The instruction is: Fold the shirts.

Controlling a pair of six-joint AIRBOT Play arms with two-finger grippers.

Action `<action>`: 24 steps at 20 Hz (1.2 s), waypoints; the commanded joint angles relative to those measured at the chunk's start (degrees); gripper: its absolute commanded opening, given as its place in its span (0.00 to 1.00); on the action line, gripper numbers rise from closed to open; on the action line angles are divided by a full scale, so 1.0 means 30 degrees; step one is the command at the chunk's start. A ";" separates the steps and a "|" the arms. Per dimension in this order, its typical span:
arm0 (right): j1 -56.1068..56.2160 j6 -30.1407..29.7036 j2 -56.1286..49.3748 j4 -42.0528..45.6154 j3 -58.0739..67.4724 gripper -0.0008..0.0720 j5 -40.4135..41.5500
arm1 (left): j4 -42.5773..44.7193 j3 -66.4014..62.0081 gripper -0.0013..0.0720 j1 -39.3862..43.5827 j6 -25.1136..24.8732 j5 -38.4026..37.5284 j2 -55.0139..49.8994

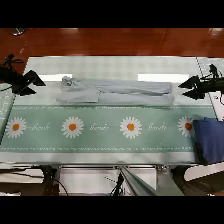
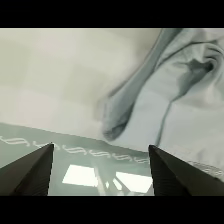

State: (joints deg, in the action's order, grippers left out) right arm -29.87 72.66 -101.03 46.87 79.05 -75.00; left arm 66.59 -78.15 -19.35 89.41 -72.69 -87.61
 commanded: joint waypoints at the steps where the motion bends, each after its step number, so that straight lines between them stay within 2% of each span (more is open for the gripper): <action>1: 0.0736 -0.0364 -0.0772 0.0590 -0.0182 0.86 -0.0255 | -0.2557 0.6390 0.98 0.0911 -0.1297 0.5748 0.4874; 3: 0.1610 -0.0459 -0.1253 0.0481 -0.0182 0.86 0.0117 | -0.4313 0.8735 0.98 0.2317 -0.2433 0.6375 0.6426; 6: 0.3002 -0.0539 -0.1705 -0.0124 -0.0182 0.86 0.0350 | -0.6149 0.9588 0.98 0.4597 -0.3657 0.6266 0.6521; 7: 0.3424 -0.0510 -0.1741 -0.0160 -0.0182 0.81 0.0401 | -0.6703 0.9588 0.98 0.5238 -0.4036 0.6564 0.6360; 8: 0.3774 -0.0379 -0.1719 -0.0160 -0.0182 0.60 0.0357 | -0.7359 0.9581 0.98 0.5858 -0.4226 0.6798 0.6200; 9: 0.3934 -0.0182 -0.1632 -0.0168 -0.0146 0.32 0.0175 | -0.8116 0.9588 0.97 0.6346 -0.4371 0.7067 0.6069; 10: 0.3956 -0.0197 -0.1377 -0.0124 -0.0146 0.06 -0.0175 | -0.8990 0.9573 0.79 0.6834 -0.4881 0.7140 0.5945; 11: 0.3825 -0.0277 -0.0889 0.0117 -0.0146 0.05 -0.0583 | -0.9632 0.9522 0.19 0.7249 -0.5559 0.7140 0.5850; 12: 0.3679 -0.0321 -0.0226 0.0554 -0.0146 0.05 -0.1027 | -1.0127 0.9500 0.05 0.7774 -0.6178 0.7417 0.5843; 15: 0.3548 -0.0415 0.3264 0.2470 -0.0991 0.05 -0.1931 | -1.0280 0.9340 0.05 1.0163 -0.6237 0.9639 0.5799; 18: 0.3570 -0.0838 0.8276 0.2608 -0.3687 0.05 -0.1530 | -1.0236 0.8276 0.04 1.3427 -0.5836 1.1613 0.4488; 19: 0.3563 -0.0823 1.0091 0.2557 -0.4648 0.05 -0.1486 | -0.9908 0.7482 0.04 1.4528 -0.5770 1.1708 0.3497; 21: 0.3563 -0.0423 1.3478 0.2565 -0.6127 0.05 -0.1508 | -0.9340 0.5202 0.04 1.6101 -0.4546 1.1271 0.1151; 24: 0.3563 0.0605 1.7558 0.2586 -0.7293 0.05 -0.1763 | -0.9296 0.0619 0.05 1.7792 -0.3519 0.9661 -0.2492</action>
State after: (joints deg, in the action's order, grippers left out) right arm -19.25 72.12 -60.16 54.28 61.25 -79.92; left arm 38.15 -66.17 28.47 75.46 -41.10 -86.48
